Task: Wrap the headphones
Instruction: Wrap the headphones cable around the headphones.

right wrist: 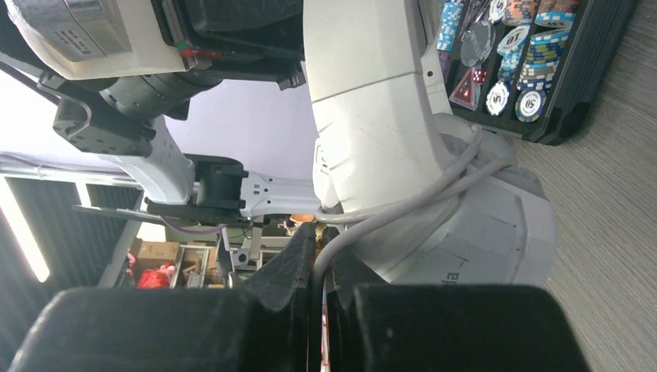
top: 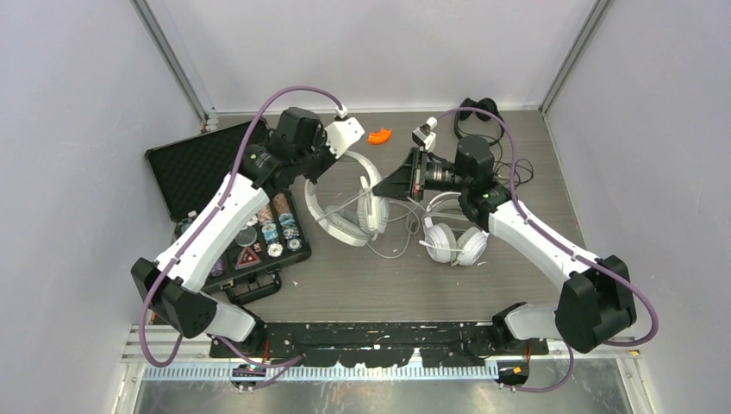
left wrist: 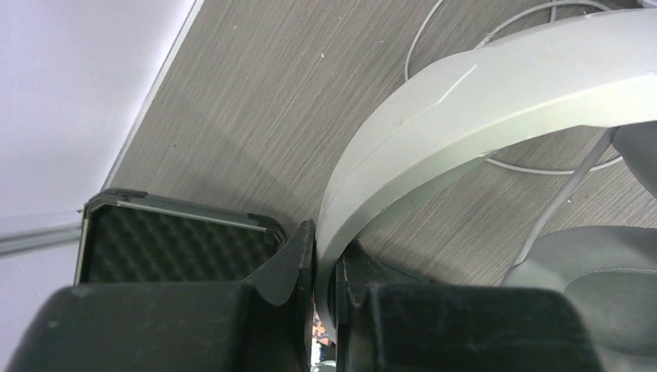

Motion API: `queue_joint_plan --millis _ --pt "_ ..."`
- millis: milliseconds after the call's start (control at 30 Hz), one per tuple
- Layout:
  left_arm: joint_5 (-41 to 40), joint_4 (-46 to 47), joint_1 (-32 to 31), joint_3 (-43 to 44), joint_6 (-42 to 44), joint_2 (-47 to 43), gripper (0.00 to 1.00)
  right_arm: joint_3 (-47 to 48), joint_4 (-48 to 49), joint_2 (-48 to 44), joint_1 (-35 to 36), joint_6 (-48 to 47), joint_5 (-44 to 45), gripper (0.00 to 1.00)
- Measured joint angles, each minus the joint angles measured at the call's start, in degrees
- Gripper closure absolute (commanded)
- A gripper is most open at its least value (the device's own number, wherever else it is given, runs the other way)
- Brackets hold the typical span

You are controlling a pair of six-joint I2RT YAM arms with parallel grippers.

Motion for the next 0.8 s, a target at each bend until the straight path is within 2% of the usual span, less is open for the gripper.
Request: queue_joint_plan --millis 100,533,800 --pt "-2.08 -0.46 -0.04 0.04 -3.13 0.13 1.0 0.07 1.36 1.03 0.13 1.05 0.15 0.83" --pt "-11.32 -5.84 0.07 3.56 -15.61 2.38 1.0 8.63 3.15 8.13 4.22 2.36 2.36 0.81" --pt "-15.41 -7.15 0.07 3.63 -22.05 2.51 1.0 12.7 -0.61 10.86 7.91 -0.55 4.63 0.81"
